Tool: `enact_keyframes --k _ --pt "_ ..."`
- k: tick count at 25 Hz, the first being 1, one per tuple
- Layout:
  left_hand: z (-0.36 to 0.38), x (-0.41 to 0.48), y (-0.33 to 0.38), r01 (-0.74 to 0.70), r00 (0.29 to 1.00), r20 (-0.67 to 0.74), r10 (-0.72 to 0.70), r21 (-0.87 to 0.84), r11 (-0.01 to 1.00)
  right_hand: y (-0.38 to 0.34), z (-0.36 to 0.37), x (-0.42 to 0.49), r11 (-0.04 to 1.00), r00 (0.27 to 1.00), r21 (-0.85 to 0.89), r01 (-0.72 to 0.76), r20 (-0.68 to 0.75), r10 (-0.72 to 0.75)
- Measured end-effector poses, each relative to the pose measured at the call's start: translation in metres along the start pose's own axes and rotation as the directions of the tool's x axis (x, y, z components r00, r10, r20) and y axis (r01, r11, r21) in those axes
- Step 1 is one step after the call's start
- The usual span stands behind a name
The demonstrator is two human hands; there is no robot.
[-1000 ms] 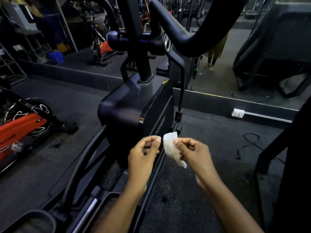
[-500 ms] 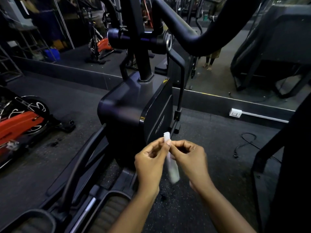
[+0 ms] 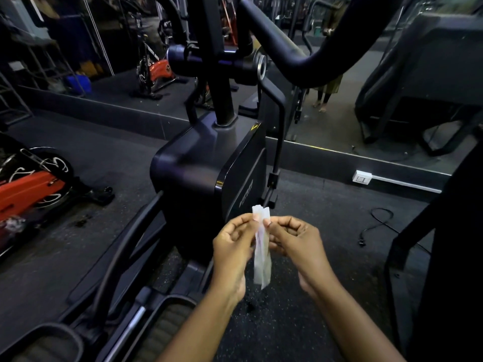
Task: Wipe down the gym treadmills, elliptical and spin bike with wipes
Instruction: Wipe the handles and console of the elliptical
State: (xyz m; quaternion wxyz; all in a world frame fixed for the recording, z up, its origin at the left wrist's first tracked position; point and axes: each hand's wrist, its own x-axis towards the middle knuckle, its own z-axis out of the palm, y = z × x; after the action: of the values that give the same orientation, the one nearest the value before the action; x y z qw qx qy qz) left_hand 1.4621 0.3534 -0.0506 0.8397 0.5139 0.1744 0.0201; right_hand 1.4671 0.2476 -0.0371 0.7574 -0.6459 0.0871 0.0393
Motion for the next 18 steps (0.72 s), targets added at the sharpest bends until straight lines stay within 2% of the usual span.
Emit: enact_keyframes --k 3,5,8,10,11,12,14,16,18 --pt "0.0 0.0 -0.002 0.047 0.998 -0.039 -0.047 0.015 0.999 0.003 0.0 -0.002 1.0 1.0 0.02 -0.01 0.021 0.009" --pt "-0.003 0.003 0.001 0.093 0.995 -0.044 -0.094 -0.034 0.995 0.001 -0.007 0.0 0.998 0.999 0.055 -0.038 -0.005 0.038" --pt "-0.01 0.008 0.005 0.083 0.995 -0.044 -0.085 -0.039 0.996 -0.001 -0.021 0.009 0.994 0.994 0.058 -0.093 -0.058 0.096" --pt "-0.01 0.006 0.005 0.053 0.998 -0.046 -0.052 0.023 0.998 0.002 -0.024 0.013 0.997 0.992 -0.044 -0.059 -0.117 0.054" --pt "-0.008 0.005 0.003 0.023 0.998 -0.06 -0.018 0.07 0.997 0.004 -0.023 0.013 0.978 0.984 -0.208 0.01 -0.174 -0.047" --pt "-0.006 0.003 0.001 -0.012 0.997 -0.077 0.02 0.112 0.994 0.006 -0.02 0.011 0.907 0.957 -0.409 0.105 -0.207 -0.204" --pt "-0.001 -0.001 -0.005 -0.094 0.987 -0.108 0.116 0.184 0.978 0.006 -0.01 0.003 0.665 0.833 -0.679 0.311 -0.142 -0.535" --pt "0.004 -0.005 -0.008 -0.174 0.975 -0.096 0.201 0.237 0.956 0.007 -0.001 -0.003 0.465 0.708 -0.755 0.463 -0.001 -0.706" --pt "0.009 -0.01 -0.007 -0.191 0.975 -0.078 0.207 0.181 0.965 0.01 0.003 -0.004 0.319 0.632 -0.785 0.53 0.115 -0.766"
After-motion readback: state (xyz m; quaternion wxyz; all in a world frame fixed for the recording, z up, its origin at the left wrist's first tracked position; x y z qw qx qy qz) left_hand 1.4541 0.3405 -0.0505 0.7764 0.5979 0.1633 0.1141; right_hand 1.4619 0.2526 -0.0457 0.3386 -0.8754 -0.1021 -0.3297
